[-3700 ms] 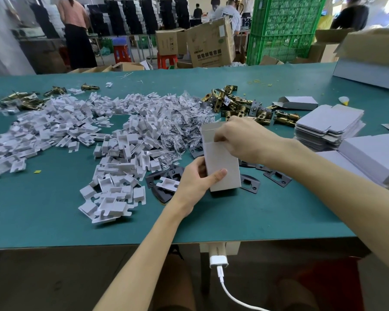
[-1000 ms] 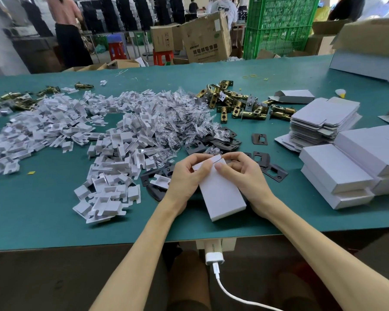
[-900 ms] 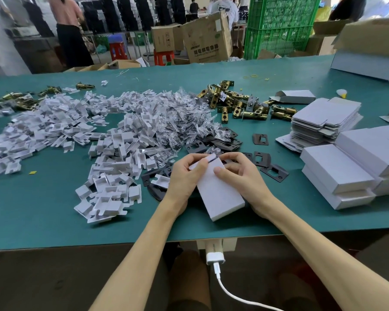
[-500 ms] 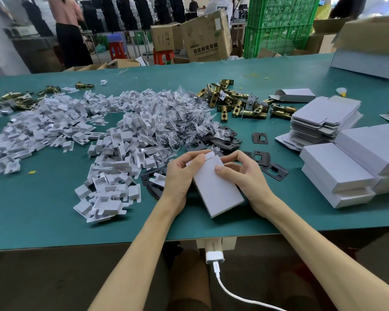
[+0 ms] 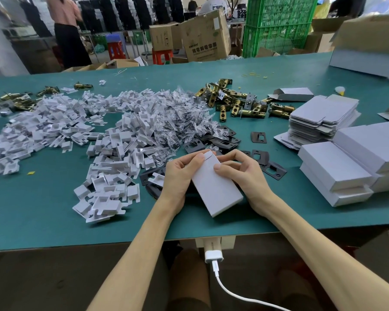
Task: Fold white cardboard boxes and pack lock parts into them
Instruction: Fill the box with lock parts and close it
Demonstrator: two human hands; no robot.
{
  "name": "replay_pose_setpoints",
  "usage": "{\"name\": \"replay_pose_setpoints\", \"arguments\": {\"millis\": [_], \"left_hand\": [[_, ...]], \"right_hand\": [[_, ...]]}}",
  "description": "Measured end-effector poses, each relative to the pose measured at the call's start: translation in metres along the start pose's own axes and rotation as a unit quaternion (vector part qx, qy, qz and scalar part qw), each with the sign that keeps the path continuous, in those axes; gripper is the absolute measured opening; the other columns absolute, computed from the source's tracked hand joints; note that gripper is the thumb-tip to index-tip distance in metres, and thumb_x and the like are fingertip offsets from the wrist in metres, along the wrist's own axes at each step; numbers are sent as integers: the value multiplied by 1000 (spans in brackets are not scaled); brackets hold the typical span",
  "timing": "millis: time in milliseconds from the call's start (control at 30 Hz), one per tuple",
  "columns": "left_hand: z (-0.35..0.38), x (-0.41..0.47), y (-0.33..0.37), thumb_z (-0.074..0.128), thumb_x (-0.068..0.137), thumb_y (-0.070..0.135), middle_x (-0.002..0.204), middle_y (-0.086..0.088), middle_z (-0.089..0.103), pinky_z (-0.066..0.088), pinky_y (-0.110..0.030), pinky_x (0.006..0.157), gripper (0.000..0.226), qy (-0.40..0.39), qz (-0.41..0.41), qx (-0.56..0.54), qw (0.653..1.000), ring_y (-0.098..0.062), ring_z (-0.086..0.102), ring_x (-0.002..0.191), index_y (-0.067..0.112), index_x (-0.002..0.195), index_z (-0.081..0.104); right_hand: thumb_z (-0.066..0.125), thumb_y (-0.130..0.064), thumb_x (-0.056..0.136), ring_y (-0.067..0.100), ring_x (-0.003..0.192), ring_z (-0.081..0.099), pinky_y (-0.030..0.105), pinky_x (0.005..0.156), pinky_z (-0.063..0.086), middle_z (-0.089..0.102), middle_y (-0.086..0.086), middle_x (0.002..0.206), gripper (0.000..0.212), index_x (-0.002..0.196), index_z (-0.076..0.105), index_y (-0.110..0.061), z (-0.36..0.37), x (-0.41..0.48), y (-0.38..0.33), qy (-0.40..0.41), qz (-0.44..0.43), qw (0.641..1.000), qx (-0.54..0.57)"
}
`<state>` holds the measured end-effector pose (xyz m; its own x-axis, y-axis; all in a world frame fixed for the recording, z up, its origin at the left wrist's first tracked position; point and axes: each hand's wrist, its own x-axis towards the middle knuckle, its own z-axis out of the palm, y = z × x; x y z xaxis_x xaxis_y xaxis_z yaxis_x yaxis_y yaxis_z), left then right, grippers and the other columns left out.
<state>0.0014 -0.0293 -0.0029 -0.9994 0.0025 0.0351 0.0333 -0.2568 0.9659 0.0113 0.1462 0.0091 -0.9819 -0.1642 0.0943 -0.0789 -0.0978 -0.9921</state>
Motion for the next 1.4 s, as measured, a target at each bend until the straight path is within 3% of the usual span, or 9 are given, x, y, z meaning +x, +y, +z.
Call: {"name": "replay_pose_setpoints", "arguments": {"millis": [233, 433, 633, 800, 1000, 1233, 1400], "left_hand": [[-1, 3, -1, 64, 101, 16, 116, -18, 76, 48, -63, 101, 23, 13, -16, -16, 1000, -32, 66, 99, 4, 115, 77], [-3, 3, -2, 64, 102, 17, 116, -17, 77, 50, -60, 100, 24, 5, -11, -10, 1000, -31, 67, 99, 5, 117, 77], [-1, 1, 1, 63, 103, 18, 115, -15, 77, 50, -45, 89, 23, -15, 3, 3, 1000, -26, 67, 94, 8, 114, 80], [0, 0, 1, 61, 104, 21, 115, -16, 77, 47, -47, 89, 25, -21, 5, 18, 1000, -26, 65, 95, 8, 115, 79], [-3, 1, 4, 57, 106, 19, 123, -11, 75, 48, -55, 102, 26, -49, -19, 10, 999, -27, 66, 105, 9, 118, 77], [-2, 0, 4, 62, 103, 26, 108, -17, 78, 52, -41, 80, 23, -43, -15, 22, 999, -26, 66, 89, 16, 110, 82], [1, -2, 3, 56, 106, 29, 115, -23, 75, 45, -48, 88, 33, -55, 1, 40, 998, -29, 62, 94, 8, 119, 78]], "right_hand": [[79, -27, 88, 20, 81, 73, 26, 64, 56, 78, 11, 93, 17, 100, 70, -18, 2, -1, 1, -14, -6, 1000, 6], [74, -30, 92, 19, 77, 72, 24, 61, 53, 76, 10, 87, 16, 99, 69, -16, 3, -1, 2, -12, -19, 1000, 0], [72, -36, 93, 19, 76, 72, 25, 58, 52, 77, 6, 86, 19, 98, 65, -19, 3, -1, 5, -2, -29, 999, -31], [72, -32, 94, 19, 74, 71, 26, 57, 52, 76, 6, 84, 15, 95, 63, -19, 2, 0, 7, 9, -32, 999, -40], [71, -25, 96, 18, 72, 70, 24, 55, 51, 74, 7, 82, 8, 93, 66, -19, 1, 1, 7, 13, -35, 999, -33], [70, -23, 97, 17, 71, 70, 24, 54, 51, 74, 5, 81, 9, 95, 64, -16, 0, 1, 8, 23, -39, 998, -32], [69, -23, 97, 15, 70, 68, 26, 56, 51, 75, 5, 83, 11, 101, 64, -13, 0, 2, 11, 44, -37, 998, -32]]}}
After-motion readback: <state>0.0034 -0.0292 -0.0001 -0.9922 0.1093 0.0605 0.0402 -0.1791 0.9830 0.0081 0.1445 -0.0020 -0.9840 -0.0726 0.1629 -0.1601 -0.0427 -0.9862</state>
